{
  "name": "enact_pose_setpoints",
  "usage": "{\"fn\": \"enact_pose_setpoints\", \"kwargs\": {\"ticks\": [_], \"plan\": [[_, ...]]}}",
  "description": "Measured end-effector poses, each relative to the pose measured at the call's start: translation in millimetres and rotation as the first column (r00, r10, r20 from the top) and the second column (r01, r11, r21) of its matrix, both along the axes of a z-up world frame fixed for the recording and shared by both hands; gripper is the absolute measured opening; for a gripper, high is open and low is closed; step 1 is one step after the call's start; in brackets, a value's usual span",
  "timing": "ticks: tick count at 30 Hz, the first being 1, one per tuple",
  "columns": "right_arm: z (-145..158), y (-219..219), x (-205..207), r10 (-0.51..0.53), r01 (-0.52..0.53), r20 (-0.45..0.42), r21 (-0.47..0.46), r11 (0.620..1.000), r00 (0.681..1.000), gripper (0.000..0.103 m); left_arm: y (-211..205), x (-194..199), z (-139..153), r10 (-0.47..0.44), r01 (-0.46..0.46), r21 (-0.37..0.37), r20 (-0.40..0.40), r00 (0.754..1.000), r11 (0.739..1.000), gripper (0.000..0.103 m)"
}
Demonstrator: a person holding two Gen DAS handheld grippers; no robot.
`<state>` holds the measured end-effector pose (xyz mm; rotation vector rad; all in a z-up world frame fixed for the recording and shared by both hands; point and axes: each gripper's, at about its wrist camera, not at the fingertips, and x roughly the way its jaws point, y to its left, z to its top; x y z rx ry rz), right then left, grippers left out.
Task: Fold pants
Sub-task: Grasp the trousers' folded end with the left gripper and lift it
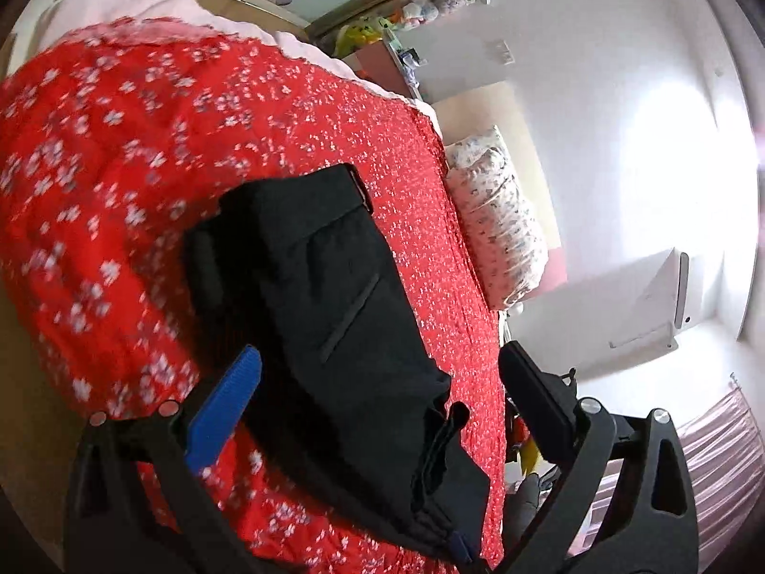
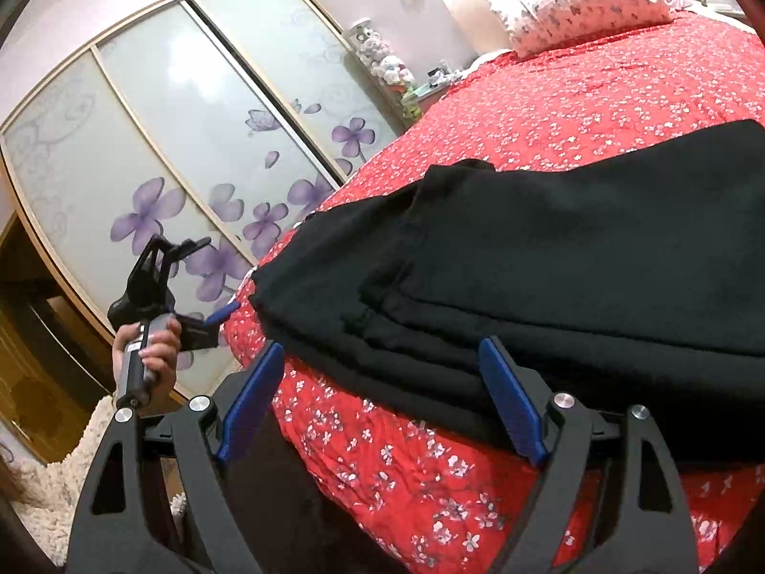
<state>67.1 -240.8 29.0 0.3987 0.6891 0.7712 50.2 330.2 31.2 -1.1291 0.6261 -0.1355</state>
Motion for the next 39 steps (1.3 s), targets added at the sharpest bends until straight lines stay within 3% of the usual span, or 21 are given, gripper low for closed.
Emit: {"fn": "enact_pose_setpoints", "kwargs": {"ticks": [2,10,12,14,17,26,28,30,34,37,39], "plan": [[-1,1,1,-0.001,0.001,-0.005,0.003,1.000,1.000,0.085,5,10,-7,-0.004,0.004,-0.011,-0.033,0.999,1.000,0.089],[-2,2,4,0.009,-0.009,-0.009,0.003,1.000,1.000,0.085,6,34,-31,0.018,-0.020,-0.019,-0.124,0.992,1.000,0.080],[-4,3,5,0.011,-0.011,-0.009,-0.001,1.000,1.000,0.085,3,37,-27,0.026,-0.025,0.008,-0.125,0.992,1.000,0.061],[-4,4,5,0.014,-0.014,-0.010,-0.004,1.000,1.000,0.085,-3,42,-22,0.038,-0.025,0.087,-0.154,0.987,0.996,0.014],[-3,6,6,0.020,-0.020,-0.009,-0.006,1.000,1.000,0.087,-6,41,-17,0.039,-0.019,0.138,-0.146,0.988,0.990,0.007],[-4,6,7,0.024,-0.024,-0.013,0.006,1.000,1.000,0.087,-5,-3,-5,0.036,-0.020,0.184,-0.088,0.995,0.983,0.004],[-5,6,6,0.024,-0.024,-0.012,0.007,1.000,1.000,0.087,-4,1,-19,0.039,-0.008,0.230,-0.132,0.990,0.973,0.004],[-5,6,7,0.024,-0.024,-0.013,0.007,1.000,1.000,0.087,-2,8,-38,0.038,-0.002,0.207,-0.170,0.985,0.978,0.006],[-5,4,6,0.027,-0.027,-0.009,-0.001,1.000,1.000,0.087,4,0,-38,0.028,-0.005,0.154,-0.147,0.989,0.988,0.021],[-5,4,6,0.026,-0.026,-0.012,0.005,1.000,1.000,0.087,13,-15,-29,0.050,-0.030,0.156,-0.126,0.991,0.987,0.054],[-5,4,6,0.026,-0.026,-0.013,0.011,1.000,1.000,0.087,20,-21,-31,0.063,-0.042,0.145,-0.140,0.988,0.989,0.056]]}}
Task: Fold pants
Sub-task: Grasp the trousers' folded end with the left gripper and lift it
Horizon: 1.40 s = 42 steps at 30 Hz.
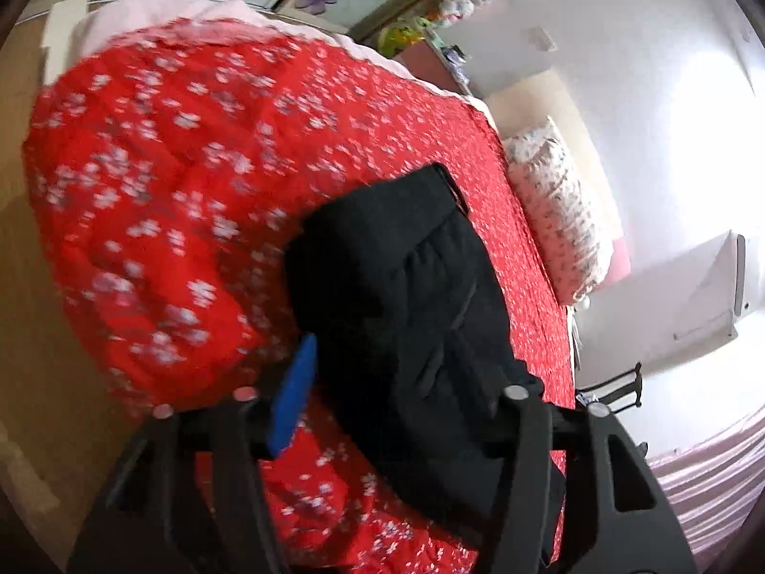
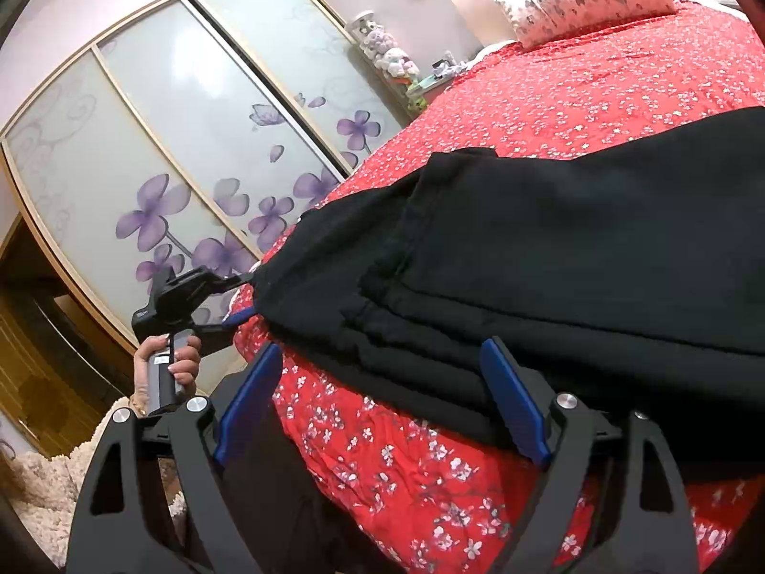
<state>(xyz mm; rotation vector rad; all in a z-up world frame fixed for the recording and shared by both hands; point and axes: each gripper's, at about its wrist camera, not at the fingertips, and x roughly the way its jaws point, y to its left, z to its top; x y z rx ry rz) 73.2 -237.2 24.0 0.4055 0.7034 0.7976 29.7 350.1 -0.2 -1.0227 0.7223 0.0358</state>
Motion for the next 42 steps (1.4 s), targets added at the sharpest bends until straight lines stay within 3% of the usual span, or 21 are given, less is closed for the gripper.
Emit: {"fn": "enact_pose_setpoints", "kwargs": {"ticks": [3,13,16,19,21,25,27,30,35,42], "plan": [[-1,3,0,0.002,-0.002,0.000,-0.004,1.000,1.000,0.087,8,1,-11,-0.003,0.002,-0.060,-0.022,1.000,0.998,0.056],[0,6,-2,0.006,-0.006,0.005,-0.022,1.000,1.000,0.087,14,15,-25,0.029,-0.035,-0.118,-0.046,0.998,0.992,0.056],[0,7,-2,0.008,-0.007,0.006,-0.025,1.000,1.000,0.087,9,23,-18,0.023,-0.028,-0.091,-0.059,0.998,0.995,0.055],[0,8,-2,0.011,-0.010,0.009,-0.031,0.999,1.000,0.087,2,16,-3,-0.010,0.011,-0.033,0.029,1.000,0.999,0.054],[-1,9,-1,0.014,-0.013,0.010,-0.033,0.999,1.000,0.089,1,18,-3,-0.018,0.018,-0.013,0.022,1.000,1.000,0.054],[0,12,-2,0.017,-0.016,0.016,-0.047,0.999,1.000,0.090,3,24,-16,0.020,-0.019,-0.089,0.004,1.000,0.996,0.053],[0,13,-2,0.021,-0.020,0.020,-0.055,0.998,1.000,0.090,-3,16,-8,0.019,-0.018,-0.048,0.027,0.999,0.999,0.053],[-1,14,-2,0.023,-0.022,0.020,-0.056,0.998,1.000,0.090,-14,14,5,-0.012,0.011,0.055,0.013,1.000,0.998,0.059],[-1,14,-1,0.023,-0.022,0.019,-0.053,0.998,1.000,0.090,-19,14,6,-0.003,0.003,0.018,-0.010,1.000,1.000,0.068],[-1,15,0,0.026,-0.024,0.020,-0.053,0.998,0.999,0.090,-32,24,23,-0.016,0.015,0.091,0.013,1.000,0.996,0.074]]}}
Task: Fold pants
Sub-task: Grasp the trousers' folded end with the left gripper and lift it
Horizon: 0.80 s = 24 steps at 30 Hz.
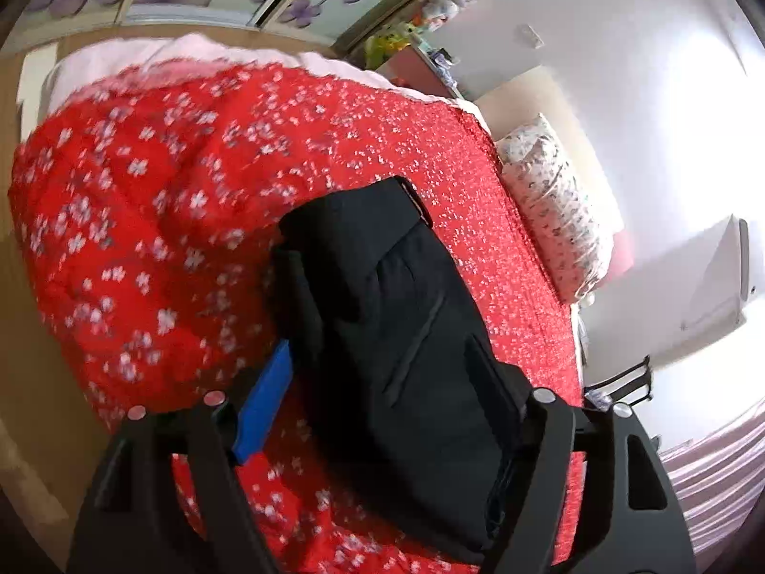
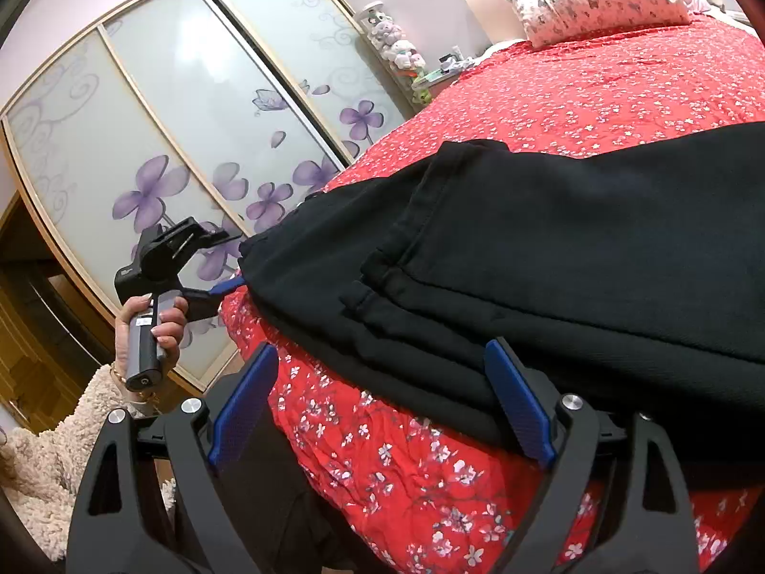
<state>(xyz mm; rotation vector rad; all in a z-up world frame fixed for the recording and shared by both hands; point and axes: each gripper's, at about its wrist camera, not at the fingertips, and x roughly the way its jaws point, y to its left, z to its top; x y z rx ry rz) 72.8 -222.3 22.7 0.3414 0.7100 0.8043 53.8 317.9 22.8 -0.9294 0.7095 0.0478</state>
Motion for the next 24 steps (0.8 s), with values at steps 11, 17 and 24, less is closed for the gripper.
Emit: {"fn": "enact_pose_setpoints", "kwargs": {"ticks": [11,17,24], "plan": [[0,-1,-1,0.002,-0.002,0.002,-0.002,1.000,1.000,0.090,12,15,-38,0.037,-0.040,-0.111,-0.033,0.999,0.993,0.051],[0,-1,-1,0.003,-0.003,0.002,-0.003,1.000,1.000,0.091,17,16,-36,0.028,-0.025,-0.119,0.023,0.999,0.993,0.050],[1,-2,-1,0.008,-0.008,0.006,-0.008,1.000,1.000,0.091,21,30,-46,0.086,-0.083,-0.166,0.011,0.996,0.983,0.050]]}}
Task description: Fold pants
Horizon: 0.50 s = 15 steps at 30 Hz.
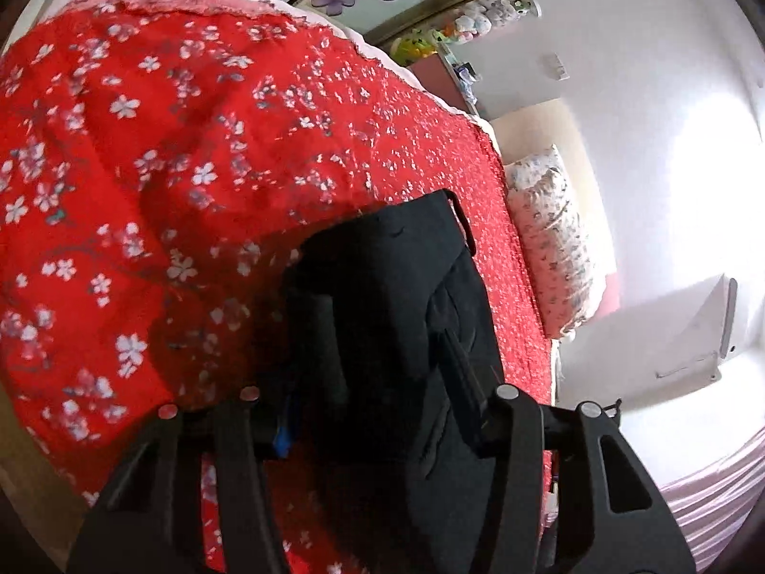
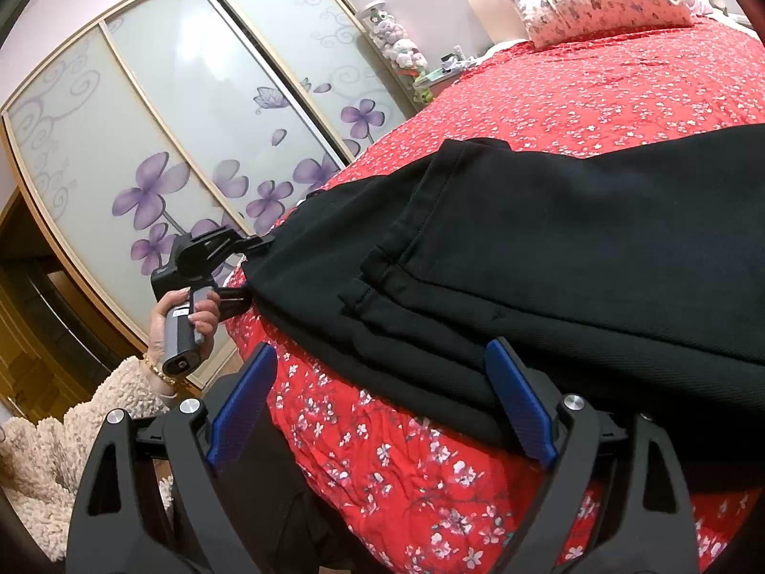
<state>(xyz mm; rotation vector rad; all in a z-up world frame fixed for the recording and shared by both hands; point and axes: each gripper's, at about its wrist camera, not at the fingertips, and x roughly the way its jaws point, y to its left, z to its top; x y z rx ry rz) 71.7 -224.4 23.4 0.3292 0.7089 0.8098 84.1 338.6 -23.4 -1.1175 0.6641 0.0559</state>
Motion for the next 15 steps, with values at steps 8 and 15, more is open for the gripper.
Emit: {"fn": "enact_pose_setpoints", "kwargs": {"ticks": [8,15], "plan": [[2,-2,-1,0.003,-0.003,-0.001,0.013,1.000,1.000,0.091,-5,7,17,-0.013,0.014,0.069,-0.014,1.000,0.998,0.026],[13,-12,-10,0.001,-0.004,0.038,0.060,0.998,0.999,0.091,-38,11,77,-0.069,0.068,0.287,-0.005,0.998,0.956,0.024]]}}
